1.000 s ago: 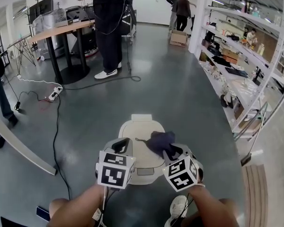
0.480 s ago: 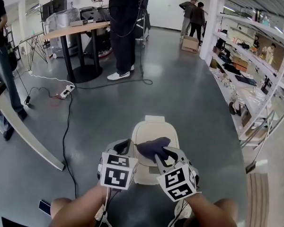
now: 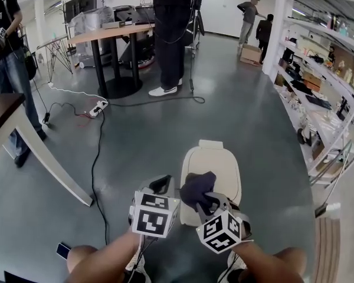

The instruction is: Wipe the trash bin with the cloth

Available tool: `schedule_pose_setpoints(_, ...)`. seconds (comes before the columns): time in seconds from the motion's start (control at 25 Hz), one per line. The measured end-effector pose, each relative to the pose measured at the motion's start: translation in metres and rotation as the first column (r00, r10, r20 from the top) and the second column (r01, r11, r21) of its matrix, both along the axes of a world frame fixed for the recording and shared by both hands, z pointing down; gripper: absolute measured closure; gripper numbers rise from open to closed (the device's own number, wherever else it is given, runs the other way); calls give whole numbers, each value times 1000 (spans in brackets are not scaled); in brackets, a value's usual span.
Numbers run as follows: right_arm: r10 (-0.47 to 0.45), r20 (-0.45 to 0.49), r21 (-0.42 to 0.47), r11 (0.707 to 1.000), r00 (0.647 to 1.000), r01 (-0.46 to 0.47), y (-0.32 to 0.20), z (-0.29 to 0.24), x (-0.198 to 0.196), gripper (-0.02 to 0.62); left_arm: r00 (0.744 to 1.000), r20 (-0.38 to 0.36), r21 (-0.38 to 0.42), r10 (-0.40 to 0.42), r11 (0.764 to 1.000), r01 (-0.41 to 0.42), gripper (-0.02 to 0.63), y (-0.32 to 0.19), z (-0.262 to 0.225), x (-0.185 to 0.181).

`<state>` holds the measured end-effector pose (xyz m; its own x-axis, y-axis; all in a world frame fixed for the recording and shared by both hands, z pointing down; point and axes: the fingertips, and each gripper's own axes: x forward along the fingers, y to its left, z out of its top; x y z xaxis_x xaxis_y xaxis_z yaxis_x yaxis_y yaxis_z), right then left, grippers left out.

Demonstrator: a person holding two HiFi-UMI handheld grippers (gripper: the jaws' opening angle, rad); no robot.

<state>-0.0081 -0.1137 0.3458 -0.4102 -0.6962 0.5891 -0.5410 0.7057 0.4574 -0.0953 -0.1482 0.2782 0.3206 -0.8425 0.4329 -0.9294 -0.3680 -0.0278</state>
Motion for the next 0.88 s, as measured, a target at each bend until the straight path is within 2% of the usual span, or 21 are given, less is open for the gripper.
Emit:
schedule_pose_setpoints(0.6, 64, 52, -9, 998, 997, -63, 9, 2, 30, 503, 998, 44, 2, 46, 999, -46, 606, 13, 9, 18)
schedule_pose_setpoints(0.88, 120, 78, -18, 993, 990, -119, 11, 1, 63, 503, 998, -1, -31, 65, 997, -65, 606, 21, 19, 33)
